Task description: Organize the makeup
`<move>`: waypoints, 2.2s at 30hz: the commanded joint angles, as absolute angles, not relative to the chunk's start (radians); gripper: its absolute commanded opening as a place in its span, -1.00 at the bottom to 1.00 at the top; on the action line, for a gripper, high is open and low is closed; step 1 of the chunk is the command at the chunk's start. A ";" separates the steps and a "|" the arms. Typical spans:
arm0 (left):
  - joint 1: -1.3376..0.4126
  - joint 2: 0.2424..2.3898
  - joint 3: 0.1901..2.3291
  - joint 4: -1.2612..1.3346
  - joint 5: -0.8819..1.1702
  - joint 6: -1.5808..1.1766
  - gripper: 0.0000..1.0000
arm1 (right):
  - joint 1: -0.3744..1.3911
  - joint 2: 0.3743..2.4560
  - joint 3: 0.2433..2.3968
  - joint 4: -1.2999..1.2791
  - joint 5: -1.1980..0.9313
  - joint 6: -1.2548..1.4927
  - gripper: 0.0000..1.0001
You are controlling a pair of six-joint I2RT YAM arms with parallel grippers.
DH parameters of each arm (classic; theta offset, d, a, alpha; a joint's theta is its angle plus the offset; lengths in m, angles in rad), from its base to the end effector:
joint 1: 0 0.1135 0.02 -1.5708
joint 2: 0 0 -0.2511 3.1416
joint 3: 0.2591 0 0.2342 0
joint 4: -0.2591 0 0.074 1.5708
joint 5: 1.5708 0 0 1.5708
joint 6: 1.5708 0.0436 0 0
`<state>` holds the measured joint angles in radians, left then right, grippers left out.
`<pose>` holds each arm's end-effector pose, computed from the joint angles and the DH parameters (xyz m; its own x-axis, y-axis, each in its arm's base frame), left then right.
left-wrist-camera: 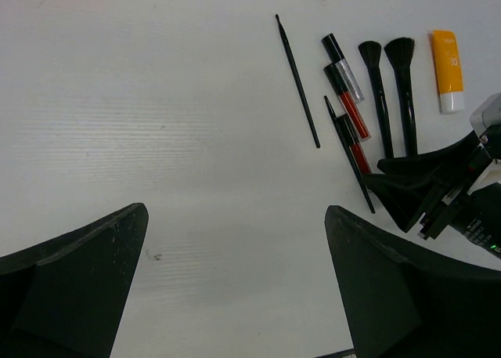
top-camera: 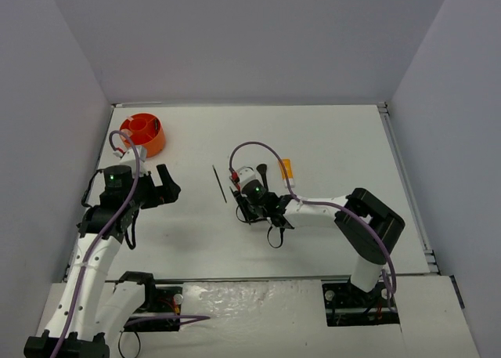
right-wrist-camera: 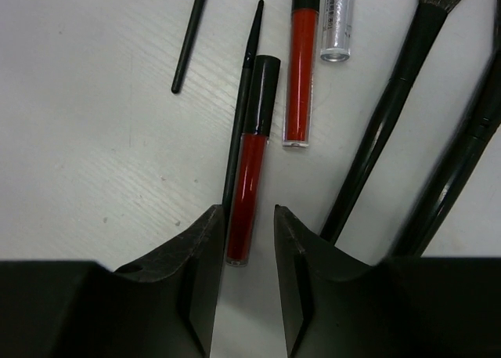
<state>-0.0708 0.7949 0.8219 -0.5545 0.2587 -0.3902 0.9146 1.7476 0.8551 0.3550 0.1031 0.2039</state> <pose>0.1680 -0.0231 0.3004 -0.5743 -0.3279 -0.7501 0.0762 0.8909 -0.4478 0.2194 0.2775 0.1620 -0.4546 -0.2602 -0.8519 -0.6557 0.7450 0.1223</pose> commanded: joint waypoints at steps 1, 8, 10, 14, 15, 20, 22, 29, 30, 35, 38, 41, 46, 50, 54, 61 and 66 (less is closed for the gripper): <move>-0.069 0.789 0.858 -0.517 0.278 -0.364 0.91 | 0.901 1.745 0.885 0.389 0.139 0.199 -0.50; -0.068 0.804 0.861 -0.518 0.290 -0.362 0.90 | 0.893 1.755 0.877 0.393 0.136 0.195 -0.63; -0.067 0.803 0.860 -0.516 0.291 -0.363 0.91 | 0.888 1.760 0.876 0.394 0.133 0.191 -0.66; -0.068 0.807 0.855 -0.505 0.310 -0.374 0.90 | 0.885 1.757 0.880 0.392 0.125 0.183 -0.88; -0.069 0.814 0.854 -0.497 0.328 -0.388 0.90 | 0.885 1.746 0.883 0.388 0.123 0.177 -0.93; -0.075 0.849 0.843 -0.410 0.450 -0.540 0.91 | 0.892 1.634 0.885 0.388 0.098 0.147 -1.00; -0.092 0.858 0.839 -0.362 0.469 -0.597 0.91 | 0.903 1.571 0.872 0.416 0.086 0.136 -1.00; -0.258 0.954 0.912 -0.227 0.405 -0.685 0.91 | 0.942 1.417 0.786 0.655 0.045 0.092 -1.00; -0.279 0.968 0.920 -0.205 0.395 -0.697 0.91 | 0.943 1.410 0.781 0.681 0.036 0.092 -1.00; -0.362 1.019 0.949 -0.103 0.340 -0.729 0.91 | 0.947 1.406 0.777 0.784 0.011 0.112 -1.00; -0.397 1.042 0.962 -0.046 0.316 -0.744 0.90 | 0.949 1.414 0.784 0.819 0.011 0.118 -1.00; -0.423 1.068 0.971 -0.031 0.296 -0.751 0.89 | 0.949 1.408 0.775 0.852 -0.019 0.133 -1.00; -0.462 1.109 0.956 0.026 0.274 -0.779 0.69 | 0.950 1.401 0.755 0.886 -0.032 0.149 -1.00; -0.486 1.135 0.955 0.068 0.248 -0.792 0.19 | 0.950 1.405 0.744 0.904 -0.038 0.157 -1.00; -0.502 1.146 0.967 0.071 0.227 -0.785 -0.46 | 0.948 1.414 0.739 0.909 -0.035 0.158 -0.97; -0.505 1.163 0.965 0.066 0.215 -0.776 -1.00 | 0.931 1.434 0.736 0.917 -0.040 0.164 -0.49; -0.504 1.166 0.981 -0.002 0.156 -0.719 -1.00 | 0.914 1.429 0.730 0.901 -0.040 0.159 0.31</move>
<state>-0.4982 1.1704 0.9142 -0.0239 0.2144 -0.7751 0.9288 1.4397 0.7241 0.8121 -0.0329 0.1592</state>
